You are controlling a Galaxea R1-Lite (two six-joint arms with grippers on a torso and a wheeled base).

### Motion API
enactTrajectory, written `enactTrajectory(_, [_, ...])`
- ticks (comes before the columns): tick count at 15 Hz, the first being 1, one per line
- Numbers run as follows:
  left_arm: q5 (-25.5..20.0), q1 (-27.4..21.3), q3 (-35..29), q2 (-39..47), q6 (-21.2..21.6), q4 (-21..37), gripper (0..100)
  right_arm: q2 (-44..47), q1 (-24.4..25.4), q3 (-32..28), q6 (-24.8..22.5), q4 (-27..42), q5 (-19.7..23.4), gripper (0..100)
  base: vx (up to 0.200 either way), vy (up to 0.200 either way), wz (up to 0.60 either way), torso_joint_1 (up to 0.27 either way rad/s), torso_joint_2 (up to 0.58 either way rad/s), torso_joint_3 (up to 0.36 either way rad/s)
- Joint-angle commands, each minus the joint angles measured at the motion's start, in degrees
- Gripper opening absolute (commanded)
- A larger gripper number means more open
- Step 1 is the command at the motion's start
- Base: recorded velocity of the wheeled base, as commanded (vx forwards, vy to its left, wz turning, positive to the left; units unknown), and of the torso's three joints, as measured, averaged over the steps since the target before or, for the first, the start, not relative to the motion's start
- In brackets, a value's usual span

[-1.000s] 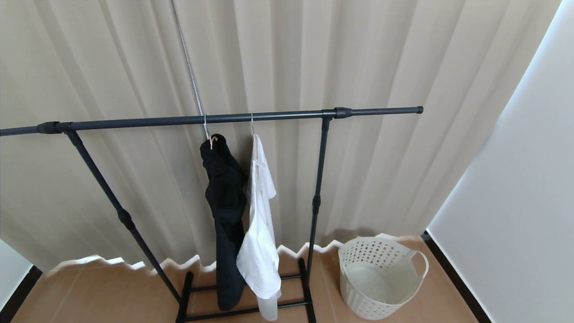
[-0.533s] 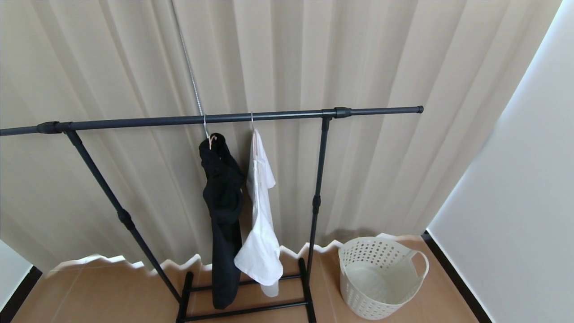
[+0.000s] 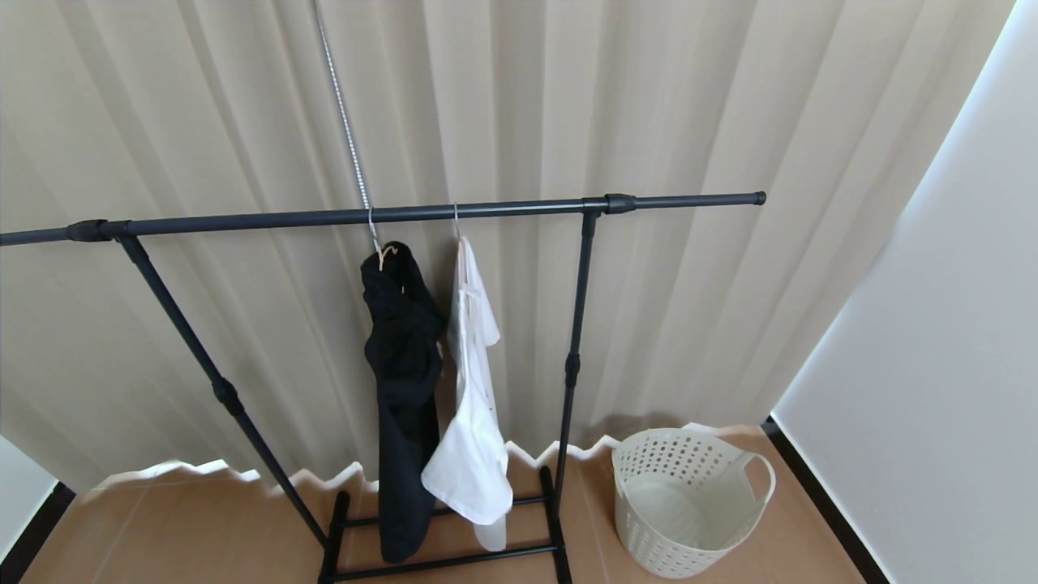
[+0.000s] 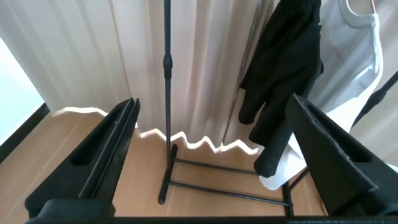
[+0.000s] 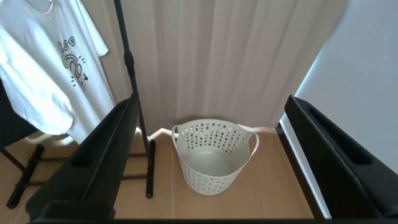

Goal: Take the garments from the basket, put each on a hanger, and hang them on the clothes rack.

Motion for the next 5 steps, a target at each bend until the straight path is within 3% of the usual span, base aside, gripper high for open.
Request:
enactTrajectory(1, [0.0, 0.0, 0.0, 0.1, 0.0, 0.0, 100, 0.2, 0.0, 0.0, 0.0, 0.0, 0.0, 100, 0.0, 0.0, 0.0, 0.0, 0.0, 0.0])
enactTrajectory(5, [0.0, 0.0, 0.0, 0.1, 0.0, 0.0, 100, 0.2, 0.0, 0.0, 0.0, 0.0, 0.0, 100, 0.0, 0.0, 0.0, 0.0, 0.0, 0.0])
